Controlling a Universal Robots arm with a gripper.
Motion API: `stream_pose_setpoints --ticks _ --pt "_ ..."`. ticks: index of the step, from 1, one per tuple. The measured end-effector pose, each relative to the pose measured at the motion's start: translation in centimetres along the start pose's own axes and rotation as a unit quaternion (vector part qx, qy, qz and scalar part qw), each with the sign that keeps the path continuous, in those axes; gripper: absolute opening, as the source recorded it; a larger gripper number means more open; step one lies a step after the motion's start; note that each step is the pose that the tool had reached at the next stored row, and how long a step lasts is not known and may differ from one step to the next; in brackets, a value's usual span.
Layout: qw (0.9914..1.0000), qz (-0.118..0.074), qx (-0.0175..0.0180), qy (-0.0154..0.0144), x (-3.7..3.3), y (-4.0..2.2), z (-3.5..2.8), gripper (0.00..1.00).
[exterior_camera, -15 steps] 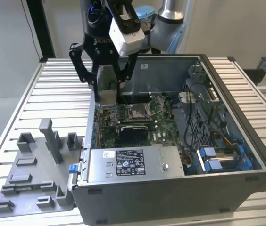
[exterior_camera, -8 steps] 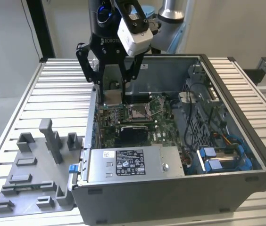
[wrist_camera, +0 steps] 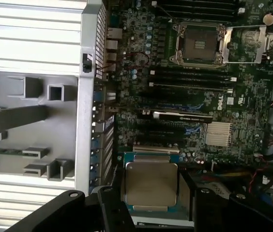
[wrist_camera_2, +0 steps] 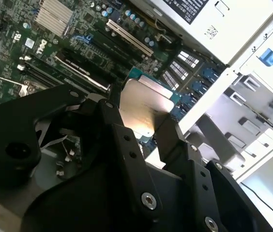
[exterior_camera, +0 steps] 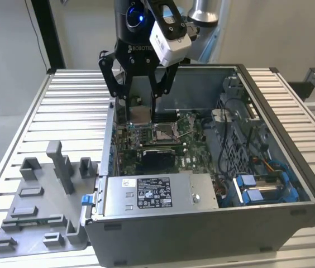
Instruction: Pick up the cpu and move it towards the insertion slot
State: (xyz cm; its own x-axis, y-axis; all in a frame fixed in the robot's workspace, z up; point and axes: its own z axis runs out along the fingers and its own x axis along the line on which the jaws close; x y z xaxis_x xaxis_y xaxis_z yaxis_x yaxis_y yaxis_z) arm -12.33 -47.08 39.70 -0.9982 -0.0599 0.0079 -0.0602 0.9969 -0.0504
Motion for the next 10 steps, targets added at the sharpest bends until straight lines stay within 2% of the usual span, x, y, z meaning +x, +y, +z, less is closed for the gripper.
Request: stream_pose_setpoints --ticks 10 --pt "1.0 0.0 0.0 0.0 -1.74 -0.06 -0.01 0.0"
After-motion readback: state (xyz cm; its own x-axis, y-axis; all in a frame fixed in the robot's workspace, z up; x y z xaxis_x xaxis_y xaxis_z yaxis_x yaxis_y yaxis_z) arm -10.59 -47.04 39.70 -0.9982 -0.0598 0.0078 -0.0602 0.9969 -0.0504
